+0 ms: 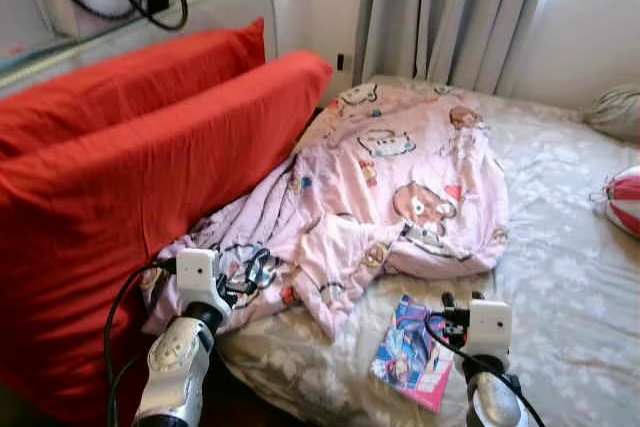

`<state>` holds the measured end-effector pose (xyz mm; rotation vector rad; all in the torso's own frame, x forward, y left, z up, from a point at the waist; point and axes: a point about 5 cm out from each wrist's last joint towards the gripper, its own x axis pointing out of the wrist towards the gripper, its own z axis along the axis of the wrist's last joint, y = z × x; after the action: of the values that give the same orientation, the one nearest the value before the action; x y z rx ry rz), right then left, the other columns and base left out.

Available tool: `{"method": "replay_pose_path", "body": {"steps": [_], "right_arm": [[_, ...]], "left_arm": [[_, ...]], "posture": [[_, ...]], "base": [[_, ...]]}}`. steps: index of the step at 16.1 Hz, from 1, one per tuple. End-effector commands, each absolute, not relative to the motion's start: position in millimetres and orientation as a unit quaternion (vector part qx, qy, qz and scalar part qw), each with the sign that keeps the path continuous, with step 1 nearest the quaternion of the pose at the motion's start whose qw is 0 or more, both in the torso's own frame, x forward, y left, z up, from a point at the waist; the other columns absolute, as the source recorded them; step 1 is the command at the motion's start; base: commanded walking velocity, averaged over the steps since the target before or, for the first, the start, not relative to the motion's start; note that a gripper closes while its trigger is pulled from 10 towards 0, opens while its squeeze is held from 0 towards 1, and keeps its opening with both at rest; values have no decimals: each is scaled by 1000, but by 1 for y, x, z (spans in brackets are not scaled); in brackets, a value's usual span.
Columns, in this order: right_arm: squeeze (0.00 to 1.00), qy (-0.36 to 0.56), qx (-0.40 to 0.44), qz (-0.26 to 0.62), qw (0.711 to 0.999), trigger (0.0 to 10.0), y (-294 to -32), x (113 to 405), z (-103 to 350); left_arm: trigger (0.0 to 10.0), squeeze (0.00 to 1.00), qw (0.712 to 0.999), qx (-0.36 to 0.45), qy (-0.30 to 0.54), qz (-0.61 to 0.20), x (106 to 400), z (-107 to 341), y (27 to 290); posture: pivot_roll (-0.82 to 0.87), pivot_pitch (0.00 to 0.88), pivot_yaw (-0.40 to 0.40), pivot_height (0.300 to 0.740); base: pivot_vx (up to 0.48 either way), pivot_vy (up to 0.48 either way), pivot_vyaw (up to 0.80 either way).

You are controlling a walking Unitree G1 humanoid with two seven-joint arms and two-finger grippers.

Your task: Clean up the room

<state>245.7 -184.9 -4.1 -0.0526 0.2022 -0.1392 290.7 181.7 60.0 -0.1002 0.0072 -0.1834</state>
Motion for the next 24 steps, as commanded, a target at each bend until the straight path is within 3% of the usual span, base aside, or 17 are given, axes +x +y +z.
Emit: {"method": "replay_pose_path", "body": {"steps": [1,16,19,24], "right_arm": [[0,101,-26,-72,992,10000,-186,246,-4],[0,113,-25,-62,991,10000,-179,248,-6],[0,104,-18,-64,992,10000,-179,248,-5],[0,103,-17,-61,993,10000,-177,249,-4]], "left_arm": [[10000,0,995,-44,6,-93,291,62,182],[10000,0,995,-39,13,-87,289,59,182],[10000,0,995,-43,13,-91,288,58,182],[10000,0,995,-43,9,-92,288,60,182]], "posture": [[-15,5,-22,646],[-11,5,-21,646],[-11,10,-20,621],[-10,13,-17,621]], "base": [[0,0,0],[0,0,0],[0,0,0],[0,0,0]]}}
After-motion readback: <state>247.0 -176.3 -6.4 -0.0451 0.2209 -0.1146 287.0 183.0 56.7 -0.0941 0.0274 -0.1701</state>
